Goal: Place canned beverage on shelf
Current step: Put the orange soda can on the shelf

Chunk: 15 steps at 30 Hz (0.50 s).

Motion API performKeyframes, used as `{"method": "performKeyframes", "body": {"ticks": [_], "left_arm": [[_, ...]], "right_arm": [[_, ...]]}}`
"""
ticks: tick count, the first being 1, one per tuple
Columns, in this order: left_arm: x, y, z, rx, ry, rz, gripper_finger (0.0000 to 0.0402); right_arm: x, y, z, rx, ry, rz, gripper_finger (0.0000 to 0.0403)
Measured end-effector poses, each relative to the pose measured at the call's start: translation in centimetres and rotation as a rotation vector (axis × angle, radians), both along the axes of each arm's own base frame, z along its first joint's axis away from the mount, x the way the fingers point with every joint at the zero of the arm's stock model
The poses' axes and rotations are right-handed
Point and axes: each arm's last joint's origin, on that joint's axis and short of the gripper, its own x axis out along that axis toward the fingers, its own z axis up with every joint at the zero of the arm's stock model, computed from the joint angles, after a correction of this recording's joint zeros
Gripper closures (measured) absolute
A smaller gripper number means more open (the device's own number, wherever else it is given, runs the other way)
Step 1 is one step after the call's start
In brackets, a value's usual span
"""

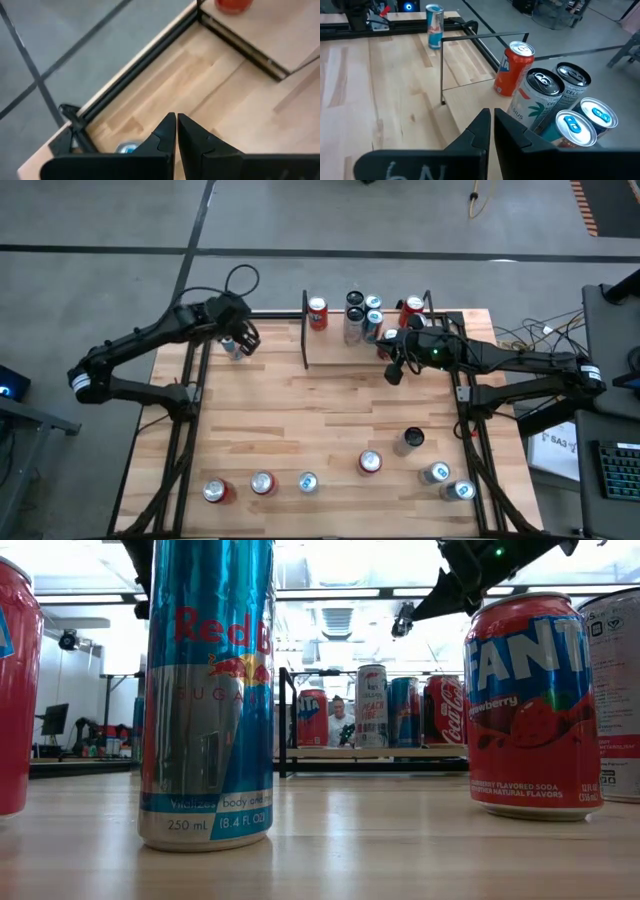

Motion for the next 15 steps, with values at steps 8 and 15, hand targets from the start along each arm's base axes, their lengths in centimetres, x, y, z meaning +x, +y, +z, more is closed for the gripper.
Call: {"method": "performKeyframes", "body": {"ticks": [8,15], "left_arm": [[0.4,0.1,0.7,-0.116,0.115,0.073,0.0402],[0.0,-0.6,-0.3,-0.154,0.138,0.103,0.0402]], "right_arm": [[0.0,0.1,-0.1,0.045,-0.016,-0.014,0.039],[0.3,1.4,0.0,0.067,-0.03,0.035,0.039]]}}
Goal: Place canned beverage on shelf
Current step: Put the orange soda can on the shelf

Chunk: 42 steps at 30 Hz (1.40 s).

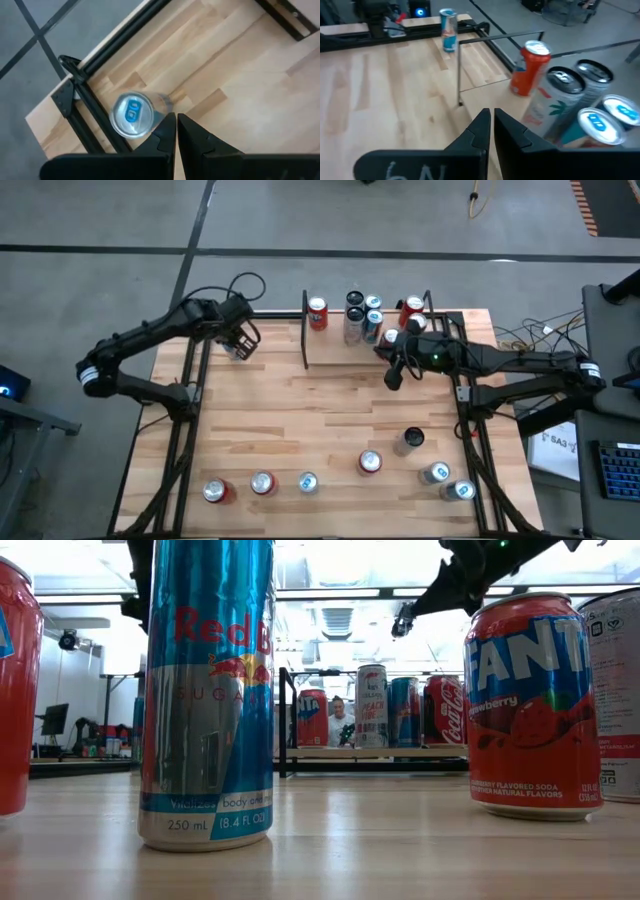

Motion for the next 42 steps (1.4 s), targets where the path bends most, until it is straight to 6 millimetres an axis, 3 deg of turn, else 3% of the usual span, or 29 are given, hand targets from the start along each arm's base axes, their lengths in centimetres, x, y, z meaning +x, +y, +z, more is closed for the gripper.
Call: {"method": "performKeyframes", "body": {"ticks": [7,14,24,33,42], "left_arm": [[0.0,-2.0,0.2,0.003,-0.051,-0.03,0.0402],[0.7,-5.4,0.9,0.013,-0.129,-0.124,0.0402],[2.4,-10.3,1.5,0.15,-0.257,-0.293,0.0402],[2.3,-14.4,1.7,0.229,-0.318,-0.374,0.0402],[2.1,-15.9,1.8,0.277,-0.353,-0.398,0.0402]], "right_arm": [[0.4,2.6,0.3,0.061,-0.033,0.093,0.039],[0.3,5.9,0.4,0.112,-0.068,0.161,0.039],[2.5,10.5,-0.2,0.133,-0.027,0.247,0.039],[4.9,13.9,0.5,0.139,0.243,0.284,0.039],[6.7,17.1,0.0,0.273,0.565,0.398,0.039]]}}
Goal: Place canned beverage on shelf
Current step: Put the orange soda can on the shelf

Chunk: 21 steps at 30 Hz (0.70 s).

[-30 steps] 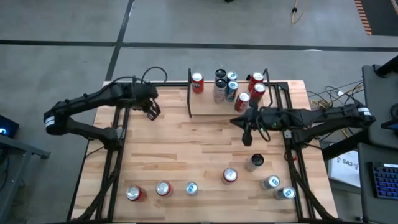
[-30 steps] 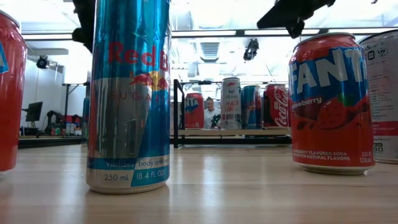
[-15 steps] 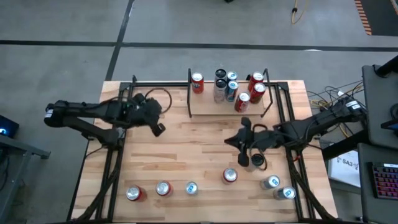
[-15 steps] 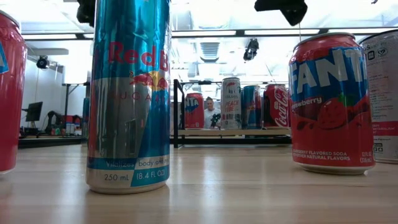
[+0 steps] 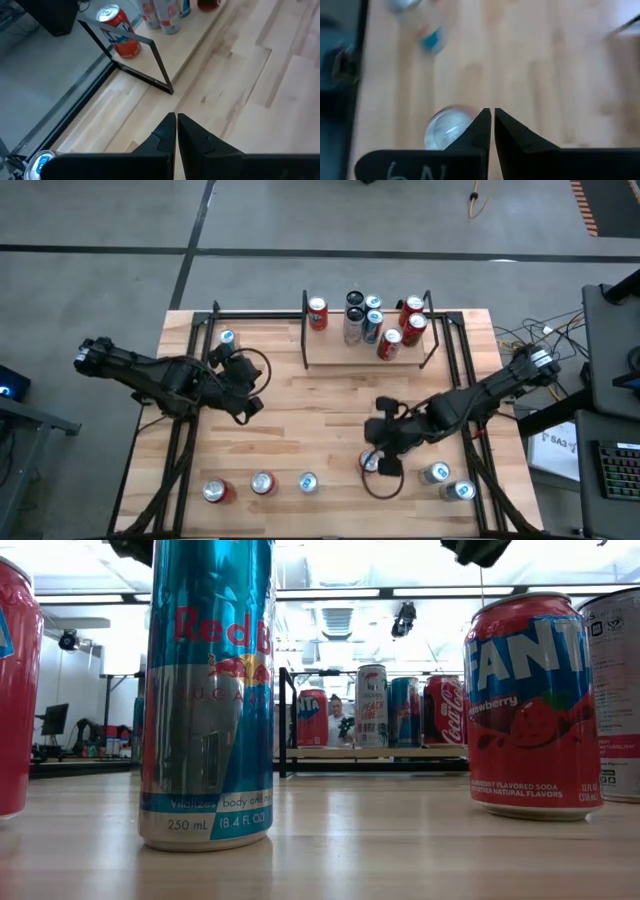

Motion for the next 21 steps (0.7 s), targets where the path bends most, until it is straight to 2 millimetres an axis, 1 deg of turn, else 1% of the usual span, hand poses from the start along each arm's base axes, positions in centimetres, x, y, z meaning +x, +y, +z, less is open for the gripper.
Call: {"method": "performKeyframes", "body": {"ticks": [2,5,10,13,15,17,21], "left_arm": [[0.0,0.0,0.0,-0.003,-0.007,0.001,0.0402],[0.2,-0.1,-0.3,-0.008,-0.014,0.003,0.0402],[0.3,-0.1,-0.8,-0.01,-0.016,0.003,0.0402],[0.3,-0.2,-1.1,-0.01,-0.014,0.003,0.0402],[0.4,-0.2,-1.1,-0.012,-0.019,0.002,0.0402],[0.4,-0.2,-1.0,-0.014,-0.026,0.002,0.0402],[0.5,-0.2,-1.0,-0.015,-0.027,0.002,0.0402]], "right_arm": [[0.3,0.8,-0.7,0.032,0.069,0.047,0.039],[0.7,1.8,-1.3,0.038,0.107,0.06,0.039],[1.3,2.7,-1.8,0.042,0.127,0.052,0.0389],[1.4,3.1,-1.8,0.041,0.143,0.046,0.0378],[1.4,3.1,-1.9,0.045,0.157,0.029,0.0359],[1.3,3.0,-2.0,0.04,0.175,0.017,0.033],[1.2,2.9,-2.2,0.063,0.199,-0.05,0.0251]]}}
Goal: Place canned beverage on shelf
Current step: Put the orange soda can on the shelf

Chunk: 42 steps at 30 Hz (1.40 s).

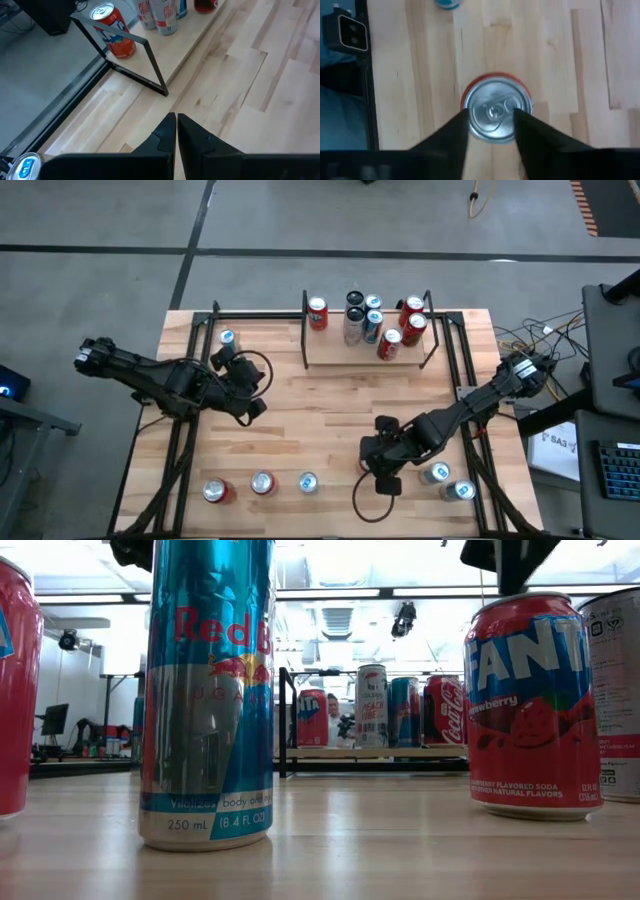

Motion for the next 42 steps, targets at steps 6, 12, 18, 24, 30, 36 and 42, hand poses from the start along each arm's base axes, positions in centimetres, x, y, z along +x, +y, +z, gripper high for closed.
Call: {"method": "performKeyframes", "body": {"ticks": [6,12,18,24,30,36,42], "left_arm": [[0.0,0.0,0.0,-0.001,-0.003,0.0,0.0402],[0.0,0.0,0.0,0.002,-0.001,-0.004,0.0402],[0.0,0.0,0.0,0.004,-0.001,-0.005,0.0402],[0.1,0.0,0.1,0.011,-0.005,-0.003,0.0402],[0.1,0.0,0.1,0.021,-0.008,0.0,0.0402],[0.1,0.0,0.1,0.021,-0.008,0.0,0.0402],[0.1,0.0,0.1,0.024,-0.006,-0.002,0.0402]], "right_arm": [[0.0,0.0,-0.1,-0.035,-0.016,-0.017,0.0127],[-0.1,0.0,-0.3,-0.049,-0.008,-0.016,0.0052],[-0.1,0.0,-0.3,-0.048,-0.01,-0.017,0.0042],[-0.2,0.0,-0.9,-0.055,0.002,-0.018,0.0044],[-0.2,0.0,-1.8,-0.055,0.004,-0.02,0.0044],[0.0,0.0,-2.2,-0.043,-0.017,-0.022,0.0044],[-0.3,-0.1,-3.7,-0.051,-0.005,-0.018,0.0044]]}}
